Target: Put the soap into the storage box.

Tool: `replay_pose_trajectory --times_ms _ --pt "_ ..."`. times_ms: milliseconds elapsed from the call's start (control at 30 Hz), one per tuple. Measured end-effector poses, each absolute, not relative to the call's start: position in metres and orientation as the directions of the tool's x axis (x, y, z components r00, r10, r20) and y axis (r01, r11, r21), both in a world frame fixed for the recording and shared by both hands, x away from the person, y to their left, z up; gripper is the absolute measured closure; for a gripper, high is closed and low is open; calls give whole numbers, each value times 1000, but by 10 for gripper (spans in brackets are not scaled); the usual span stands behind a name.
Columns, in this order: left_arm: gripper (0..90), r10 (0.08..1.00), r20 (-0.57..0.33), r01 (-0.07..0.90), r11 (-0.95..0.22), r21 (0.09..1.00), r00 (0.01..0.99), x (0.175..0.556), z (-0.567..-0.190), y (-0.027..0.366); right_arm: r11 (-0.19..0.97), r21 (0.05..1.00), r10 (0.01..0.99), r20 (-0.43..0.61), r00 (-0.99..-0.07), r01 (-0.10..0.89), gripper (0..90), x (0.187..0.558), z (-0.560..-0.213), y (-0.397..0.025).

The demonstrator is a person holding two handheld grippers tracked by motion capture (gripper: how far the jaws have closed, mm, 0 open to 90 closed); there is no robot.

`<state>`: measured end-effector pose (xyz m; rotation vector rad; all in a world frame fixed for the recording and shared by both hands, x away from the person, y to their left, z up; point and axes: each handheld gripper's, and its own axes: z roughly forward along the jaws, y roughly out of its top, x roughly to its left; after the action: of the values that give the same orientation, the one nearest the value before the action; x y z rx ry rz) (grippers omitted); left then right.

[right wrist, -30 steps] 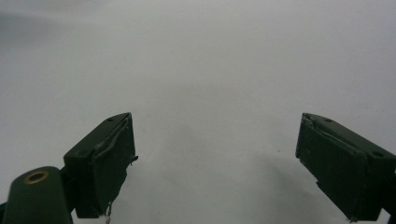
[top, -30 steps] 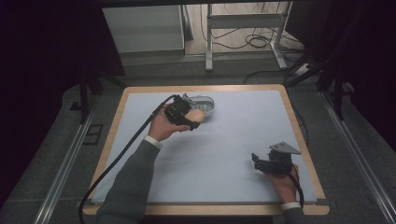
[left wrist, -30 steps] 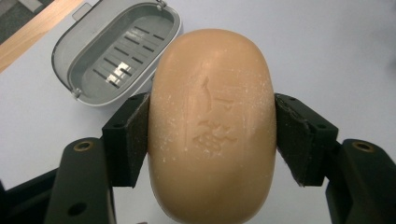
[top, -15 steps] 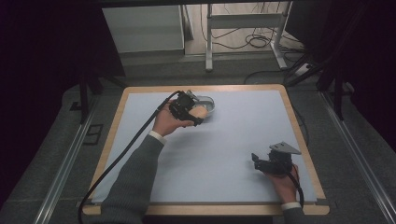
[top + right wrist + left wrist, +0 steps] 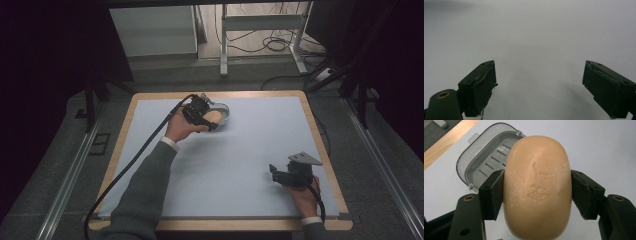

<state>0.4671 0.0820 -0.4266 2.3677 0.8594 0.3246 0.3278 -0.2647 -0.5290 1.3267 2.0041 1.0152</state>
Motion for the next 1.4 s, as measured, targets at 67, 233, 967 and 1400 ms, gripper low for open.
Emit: replay_pose_trajectory --times_ms 67,233,967,1400 --pt "330 648 21 506 -614 605 761 470 -427 82 237 815 924 -22 -381 529 118 328 -529 -265" --pt "330 647 31 508 -627 591 762 480 -430 79 237 815 924 -20 -382 529 118 328 -529 -265" --pt "330 659 -34 546 -592 593 751 509 -438 83 240 812 925 -24 -380 532 118 328 -529 -264" --pt "329 658 -15 552 -618 560 753 530 -440 77 239 810 925 -23 -379 535 118 328 -529 -264"
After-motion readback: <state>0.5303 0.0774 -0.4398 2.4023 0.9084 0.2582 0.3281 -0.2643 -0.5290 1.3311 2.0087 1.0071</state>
